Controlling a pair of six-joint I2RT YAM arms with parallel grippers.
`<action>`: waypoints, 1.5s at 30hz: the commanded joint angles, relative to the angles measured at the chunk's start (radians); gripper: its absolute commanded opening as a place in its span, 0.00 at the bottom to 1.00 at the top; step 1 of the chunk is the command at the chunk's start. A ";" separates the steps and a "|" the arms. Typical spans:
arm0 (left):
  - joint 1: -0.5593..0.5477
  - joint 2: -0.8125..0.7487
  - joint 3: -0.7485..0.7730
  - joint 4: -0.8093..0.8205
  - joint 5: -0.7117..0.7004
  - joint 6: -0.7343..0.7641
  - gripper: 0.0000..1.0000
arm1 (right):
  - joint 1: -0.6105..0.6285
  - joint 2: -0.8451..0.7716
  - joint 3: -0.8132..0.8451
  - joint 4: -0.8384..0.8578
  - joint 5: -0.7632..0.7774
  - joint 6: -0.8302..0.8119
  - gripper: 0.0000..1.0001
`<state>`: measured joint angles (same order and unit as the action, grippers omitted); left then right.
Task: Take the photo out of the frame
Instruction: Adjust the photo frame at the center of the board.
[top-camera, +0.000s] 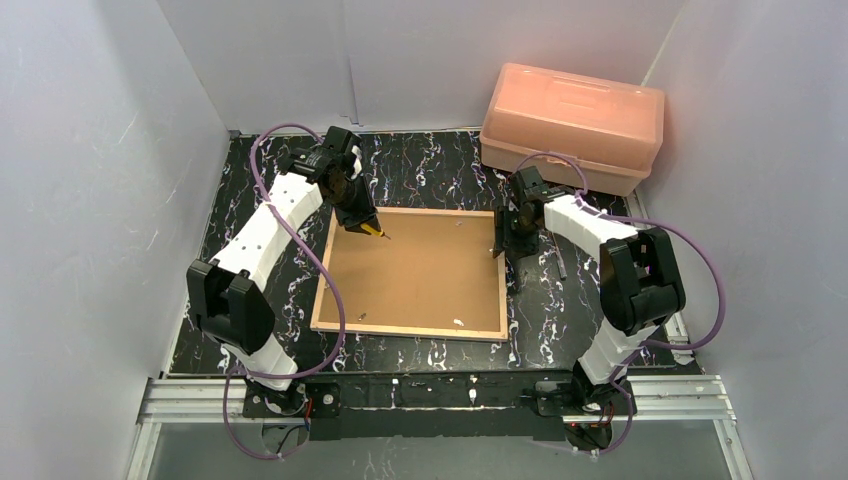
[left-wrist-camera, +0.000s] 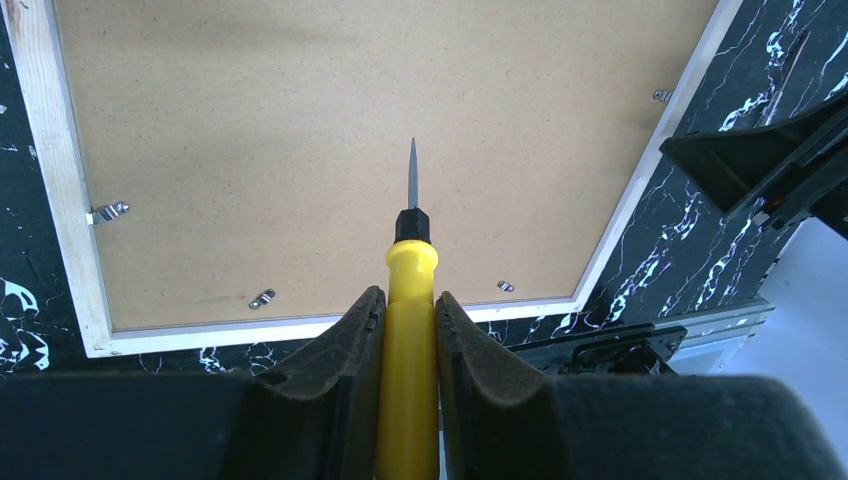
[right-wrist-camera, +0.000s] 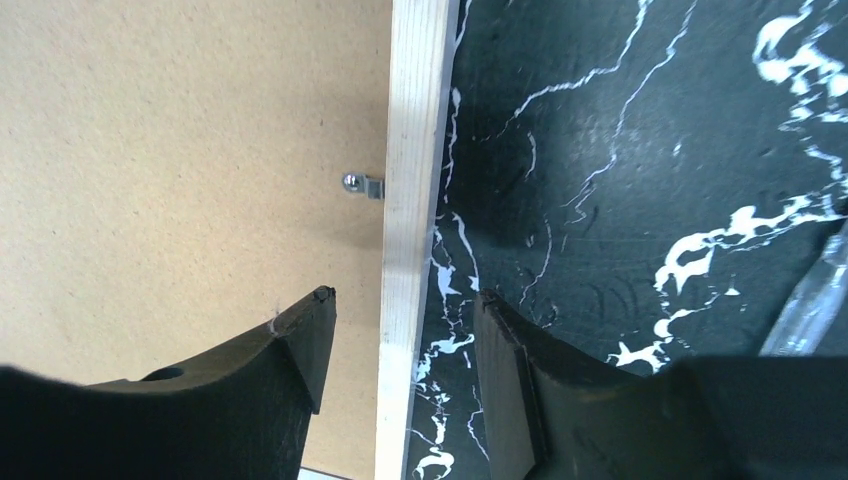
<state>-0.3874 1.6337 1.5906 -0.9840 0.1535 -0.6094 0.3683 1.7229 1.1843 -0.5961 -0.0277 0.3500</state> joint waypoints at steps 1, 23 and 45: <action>0.004 -0.010 0.023 -0.020 0.013 -0.007 0.00 | 0.015 -0.029 -0.035 0.035 -0.056 0.018 0.59; 0.004 -0.061 -0.021 -0.099 -0.195 -0.004 0.00 | 0.016 0.046 0.008 -0.066 0.145 -0.037 0.32; 0.021 -0.060 -0.157 -0.074 -0.313 0.173 0.00 | 0.014 0.005 -0.074 -0.014 0.035 -0.024 0.40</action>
<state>-0.3721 1.6100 1.4513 -1.0454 -0.1120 -0.5137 0.3855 1.7382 1.1088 -0.6052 0.0162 0.3370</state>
